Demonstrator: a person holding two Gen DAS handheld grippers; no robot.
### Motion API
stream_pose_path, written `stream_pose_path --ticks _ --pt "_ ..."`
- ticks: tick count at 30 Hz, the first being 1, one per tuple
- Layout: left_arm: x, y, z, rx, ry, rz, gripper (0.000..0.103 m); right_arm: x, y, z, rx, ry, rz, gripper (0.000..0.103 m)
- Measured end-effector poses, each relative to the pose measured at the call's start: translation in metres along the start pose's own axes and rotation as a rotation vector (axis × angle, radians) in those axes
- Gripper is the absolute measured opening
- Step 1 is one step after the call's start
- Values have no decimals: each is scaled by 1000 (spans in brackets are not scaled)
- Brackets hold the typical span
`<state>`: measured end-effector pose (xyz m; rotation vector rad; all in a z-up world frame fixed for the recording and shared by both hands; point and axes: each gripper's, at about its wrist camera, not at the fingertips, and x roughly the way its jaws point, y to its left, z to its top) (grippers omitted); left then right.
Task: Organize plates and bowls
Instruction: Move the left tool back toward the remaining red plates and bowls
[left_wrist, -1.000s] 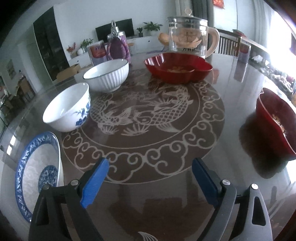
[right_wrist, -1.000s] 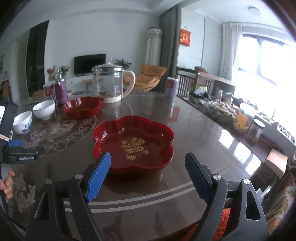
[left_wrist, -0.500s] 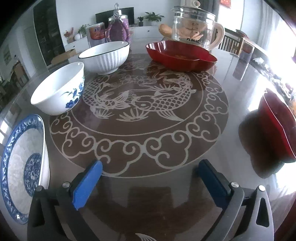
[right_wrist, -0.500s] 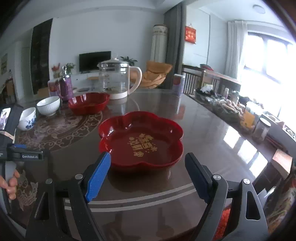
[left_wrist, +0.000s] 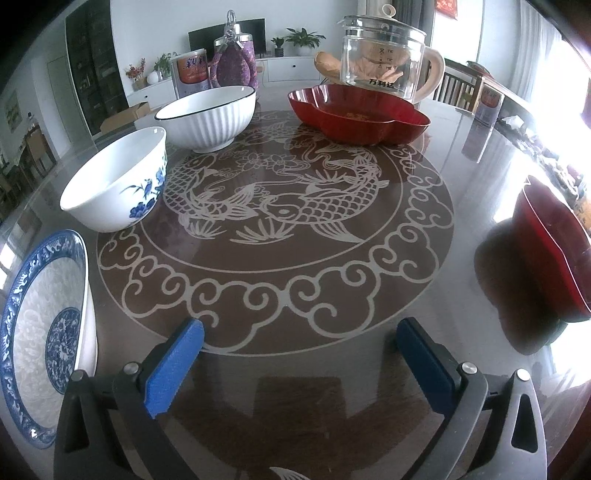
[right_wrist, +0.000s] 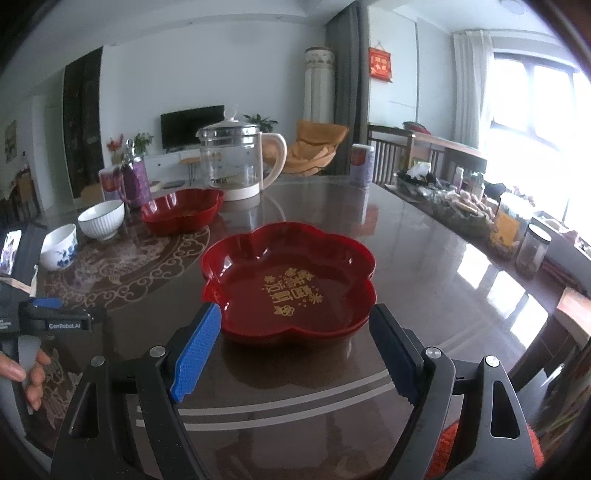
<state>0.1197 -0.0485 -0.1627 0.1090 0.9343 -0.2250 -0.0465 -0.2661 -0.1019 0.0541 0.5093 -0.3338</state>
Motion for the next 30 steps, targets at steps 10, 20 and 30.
stream_pose_path --ticks 10,20,30 --pt "-1 -1 0 -4 7 5 103 -8 -2 1 -1 -23 -8 85" --pt "-36 -4 57 2 -14 -197 103 -3 1 6 -4 13 25 85" --pt "23 30 188 -156 76 -229 101 63 17 124 60 219 241 85"
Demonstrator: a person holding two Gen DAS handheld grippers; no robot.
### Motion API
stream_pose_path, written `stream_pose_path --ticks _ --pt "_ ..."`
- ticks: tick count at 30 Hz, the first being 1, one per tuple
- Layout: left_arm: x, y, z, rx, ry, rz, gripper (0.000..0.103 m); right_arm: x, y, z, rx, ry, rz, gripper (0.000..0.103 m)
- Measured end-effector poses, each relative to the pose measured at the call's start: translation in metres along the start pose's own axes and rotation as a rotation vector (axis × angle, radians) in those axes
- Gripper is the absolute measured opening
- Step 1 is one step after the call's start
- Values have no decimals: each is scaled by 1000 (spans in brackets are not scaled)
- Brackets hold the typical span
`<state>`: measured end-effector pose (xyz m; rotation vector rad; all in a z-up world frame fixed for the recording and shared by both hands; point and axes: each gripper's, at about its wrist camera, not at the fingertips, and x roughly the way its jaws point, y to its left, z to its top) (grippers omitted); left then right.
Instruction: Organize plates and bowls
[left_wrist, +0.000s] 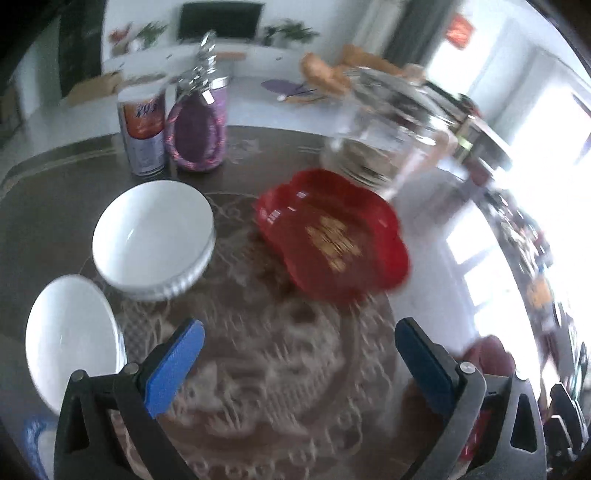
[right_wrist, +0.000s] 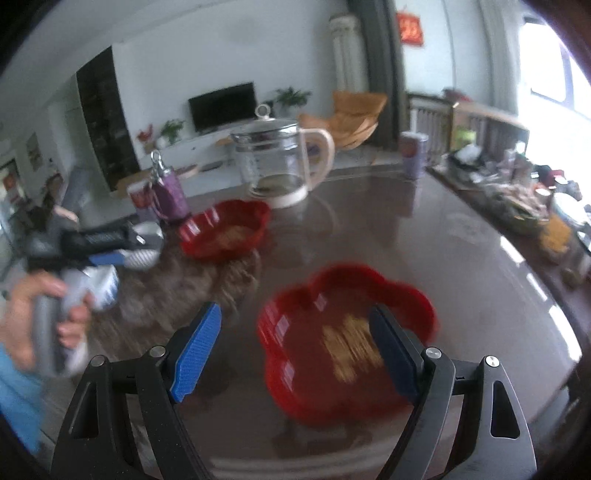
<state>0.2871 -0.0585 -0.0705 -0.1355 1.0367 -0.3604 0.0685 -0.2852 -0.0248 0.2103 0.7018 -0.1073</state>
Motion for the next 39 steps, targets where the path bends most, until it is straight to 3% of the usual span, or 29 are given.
stream_pose_path --ticks 7,12,17,20,22,25,31,34,39 --pt "47 7 27 -78 67 22 89 131 -16 87 109 281 55 85" --pt "69 -1 30 -71 99 46 80 199 -16 101 211 419 138 84" --pt "87 -3 30 -53 126 45 66 242 11 105 122 454 89 83" --pt "95 -2 26 -62 143 30 51 260 16 101 129 473 63 66" --pt "100 0 23 -70 155 11 38 274 15 97 158 513 75 37" --pt "103 -2 20 -64 156 -18 26 284 16 89 168 547 107 13" --pt "80 -4 -1 -15 157 -52 25 261 30 72 43 559 116 13" --pt "50 -2 -37 9 174 -69 25 236 45 51 -96 610 119 14" --pt "19 7 -92 41 232 -79 26 201 66 11 -221 683 157 14"
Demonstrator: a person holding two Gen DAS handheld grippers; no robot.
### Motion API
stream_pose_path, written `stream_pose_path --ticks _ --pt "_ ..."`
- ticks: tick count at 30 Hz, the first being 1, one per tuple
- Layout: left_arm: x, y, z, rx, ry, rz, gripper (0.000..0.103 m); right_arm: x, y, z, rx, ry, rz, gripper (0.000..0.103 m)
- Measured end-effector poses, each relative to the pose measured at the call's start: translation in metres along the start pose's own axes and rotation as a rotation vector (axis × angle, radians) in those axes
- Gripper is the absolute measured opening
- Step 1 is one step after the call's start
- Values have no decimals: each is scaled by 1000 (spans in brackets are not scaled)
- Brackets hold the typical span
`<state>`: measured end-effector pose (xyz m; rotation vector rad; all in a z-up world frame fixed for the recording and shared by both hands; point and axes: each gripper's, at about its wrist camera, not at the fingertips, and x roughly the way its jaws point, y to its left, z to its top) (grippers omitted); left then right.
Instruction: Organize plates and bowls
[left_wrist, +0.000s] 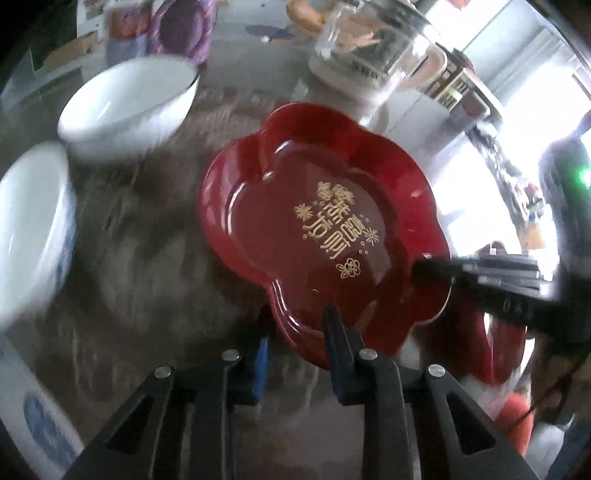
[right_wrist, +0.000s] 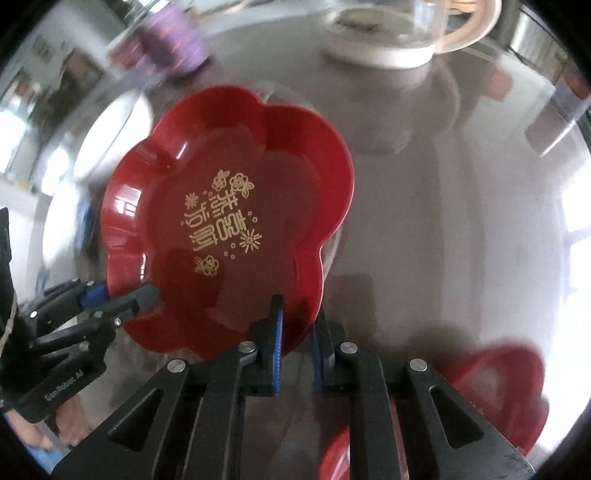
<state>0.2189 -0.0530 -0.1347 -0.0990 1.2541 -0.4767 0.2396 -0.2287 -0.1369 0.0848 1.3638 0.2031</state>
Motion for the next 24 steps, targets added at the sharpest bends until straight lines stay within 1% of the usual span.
stream_pose_path --ticks 1,3,5,6,7,8,9,10,14,15,17,19,20,21,22,24 --pt "-5 3 -7 1 -2 1 27 0 4 -5 -9 -3 -12 14" --pt "-15 9 -10 -14 -23 12 27 -3 12 -12 -22 -31 -28 15" --pt "-26 16 -4 -38 -59 21 34 -5 11 -14 12 -51 -23 32" --pt "-31 22 0 -53 -76 26 49 -6 9 -15 29 -62 -12 45" --pt "-34 26 5 -66 -88 33 70 -8 7 -16 52 -80 0 47" --pt "-37 31 9 -78 -104 46 78 -9 4 -14 63 -88 5 47" --pt "-38 34 13 -84 -122 59 82 -10 4 -14 72 -95 12 47" --pt "-38 35 17 -81 -135 70 82 -11 3 -15 83 -107 24 47" --pt "-26 38 27 -73 -120 82 81 -8 6 -16 97 -116 21 47" --pt "-22 38 30 -79 -117 85 80 -6 6 -17 98 -117 16 47" --pt "-16 35 29 -88 -118 80 66 -4 5 -20 95 -127 6 46" --pt "-10 32 32 -88 -110 77 42 -4 5 -22 94 -143 1 44" --pt "-7 31 31 -85 -111 78 36 -3 7 -22 86 -150 -5 42" --pt "-3 30 33 -82 -110 85 27 -2 8 -22 79 -149 -8 29" --pt "0 29 34 -77 -109 103 21 1 10 -22 68 -139 -28 17" --pt "-3 30 32 -74 -121 130 15 1 12 -23 53 -151 -66 13"
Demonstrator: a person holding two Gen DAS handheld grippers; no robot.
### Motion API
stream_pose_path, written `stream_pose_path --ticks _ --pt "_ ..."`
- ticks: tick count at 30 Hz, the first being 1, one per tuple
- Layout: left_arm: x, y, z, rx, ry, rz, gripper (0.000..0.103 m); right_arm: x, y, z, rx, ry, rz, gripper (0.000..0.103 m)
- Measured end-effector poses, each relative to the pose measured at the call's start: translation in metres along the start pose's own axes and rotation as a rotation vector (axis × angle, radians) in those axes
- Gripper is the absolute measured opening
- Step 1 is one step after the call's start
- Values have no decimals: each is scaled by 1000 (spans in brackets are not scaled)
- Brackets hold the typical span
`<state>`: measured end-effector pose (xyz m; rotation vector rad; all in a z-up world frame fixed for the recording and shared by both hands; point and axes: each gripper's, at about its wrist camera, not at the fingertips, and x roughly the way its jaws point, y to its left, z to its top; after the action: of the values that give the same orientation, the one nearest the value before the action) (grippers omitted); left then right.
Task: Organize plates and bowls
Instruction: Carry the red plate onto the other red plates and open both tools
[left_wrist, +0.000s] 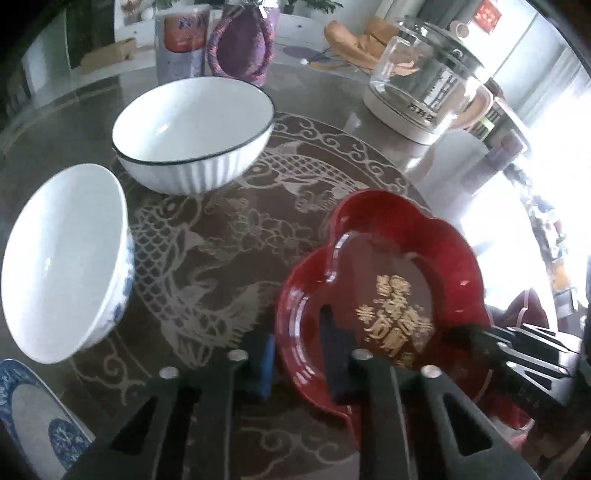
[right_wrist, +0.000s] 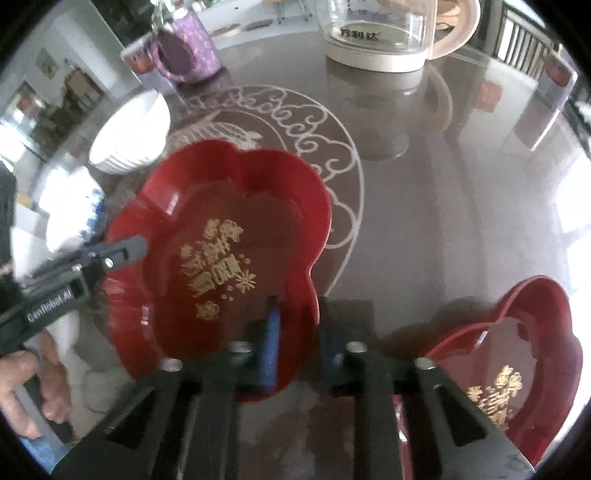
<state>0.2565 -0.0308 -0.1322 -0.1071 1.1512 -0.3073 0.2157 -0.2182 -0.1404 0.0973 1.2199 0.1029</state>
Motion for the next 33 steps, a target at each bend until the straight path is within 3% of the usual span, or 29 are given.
stream_pose_path --ticks 6,10,13,19,24,27,33 --pt "-56 -18 -1 40 -105 -54 14 -40 -6 -7 52 -104 50 11" --pt "-104 -47 0 91 -196 -125 14 -103 -21 -16 68 -218 61 11" --pt "-115 -71 -1 124 -215 -182 14 -142 -34 -27 77 -284 46 11" --pt "-93 -137 -24 191 -159 -288 14 -192 -74 -72 116 -350 -59 11" --pt "-59 -179 -44 239 -104 -316 14 -179 -120 -112 237 -320 -103 11" --pt "-43 -200 -52 292 -87 -286 14 -169 -141 -132 294 -326 -121 11" --pt "-29 -223 -65 377 -70 -221 14 -154 -152 -140 330 -360 -159 11"
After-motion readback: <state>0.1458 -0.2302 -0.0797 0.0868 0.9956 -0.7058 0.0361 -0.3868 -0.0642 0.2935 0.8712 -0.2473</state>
